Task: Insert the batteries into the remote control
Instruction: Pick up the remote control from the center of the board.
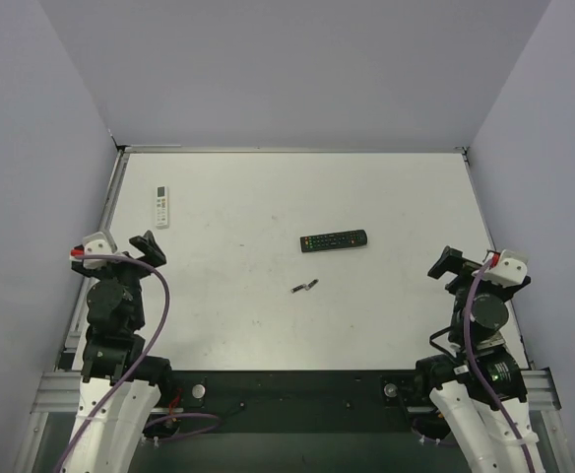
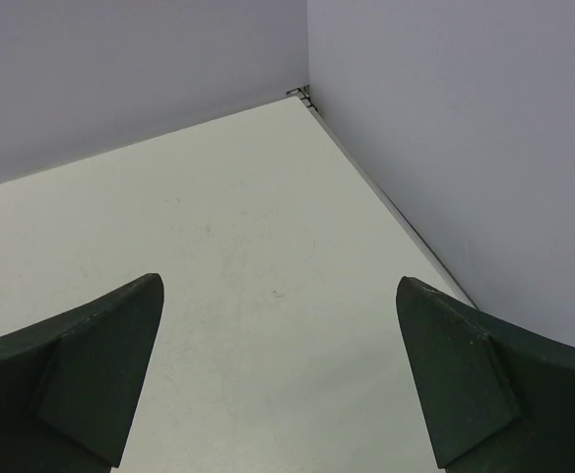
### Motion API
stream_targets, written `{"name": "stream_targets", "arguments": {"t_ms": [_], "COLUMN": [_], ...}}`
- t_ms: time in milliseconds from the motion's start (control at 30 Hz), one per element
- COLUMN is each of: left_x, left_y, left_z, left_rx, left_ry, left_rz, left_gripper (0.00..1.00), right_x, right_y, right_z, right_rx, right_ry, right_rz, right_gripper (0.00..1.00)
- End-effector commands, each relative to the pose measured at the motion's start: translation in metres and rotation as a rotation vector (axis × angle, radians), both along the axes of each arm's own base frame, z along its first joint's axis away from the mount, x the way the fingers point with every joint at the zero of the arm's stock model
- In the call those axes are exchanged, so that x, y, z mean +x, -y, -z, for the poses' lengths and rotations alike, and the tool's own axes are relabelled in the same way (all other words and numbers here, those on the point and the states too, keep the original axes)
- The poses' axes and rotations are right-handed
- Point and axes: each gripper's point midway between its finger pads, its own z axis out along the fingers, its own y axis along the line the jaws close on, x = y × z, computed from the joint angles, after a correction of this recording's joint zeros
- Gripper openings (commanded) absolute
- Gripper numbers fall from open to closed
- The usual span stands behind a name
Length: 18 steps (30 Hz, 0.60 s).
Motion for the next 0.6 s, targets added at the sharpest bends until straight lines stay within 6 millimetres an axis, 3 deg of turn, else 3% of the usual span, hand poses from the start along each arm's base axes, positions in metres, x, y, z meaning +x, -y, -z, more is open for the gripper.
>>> {"name": "stream_targets", "arguments": {"t_ms": [0, 133, 333, 367, 400, 433, 467, 500, 533, 567], "left_x": [0.005, 0.017, 0.060, 0.072, 0.083, 0.092, 0.103, 0.118, 0.126, 0.136], "left_y": [-0.003, -0.003, 0.002, 0.004, 0.005, 0.006, 0.006, 0.009, 0.008, 0.004], "left_z": [-0.008, -0.002, 0.019, 0.042, 0.031, 0.035, 0.063, 0.047, 0.053, 0.079], "left_rx": [-0.008, 0.000, -0.009, 0.006, 0.002, 0.004, 0.016, 0.007, 0.006, 0.012], "left_ry": [0.007, -0.059, -0.281, -0.387, -0.390, -0.428, -0.545, -0.537, -0.578, -0.683], "left_rz": [-0.023, -0.029, -0.044, -0.048, -0.043, -0.041, -0.042, -0.026, -0.027, -0.042], "left_gripper": [0.97, 0.97, 0.97, 0.97, 0.97, 0.97, 0.97, 0.97, 0.97, 0.98], "right_x": [-0.007, -0.006, -0.006, -0.007, -0.008, -0.008, -0.008, -0.009, -0.008, -0.009], "right_y": [0.005, -0.003, -0.016, -0.017, -0.018, -0.019, -0.021, -0.022, -0.024, -0.026], "right_z": [-0.019, -0.018, -0.021, -0.021, -0.022, -0.023, -0.022, -0.024, -0.023, -0.024], "right_rx": [0.053, 0.078, 0.058, 0.056, 0.058, 0.061, 0.059, 0.062, 0.061, 0.061], "right_ry": [0.095, 0.107, 0.129, 0.131, 0.137, 0.140, 0.139, 0.144, 0.143, 0.147], "right_rz": [0.028, -0.014, -0.097, -0.101, -0.109, -0.118, -0.126, -0.137, -0.147, -0.158], "right_gripper": [1.00, 1.00, 1.00, 1.00, 1.00, 1.00, 1.00, 1.00, 1.00, 1.00]}}
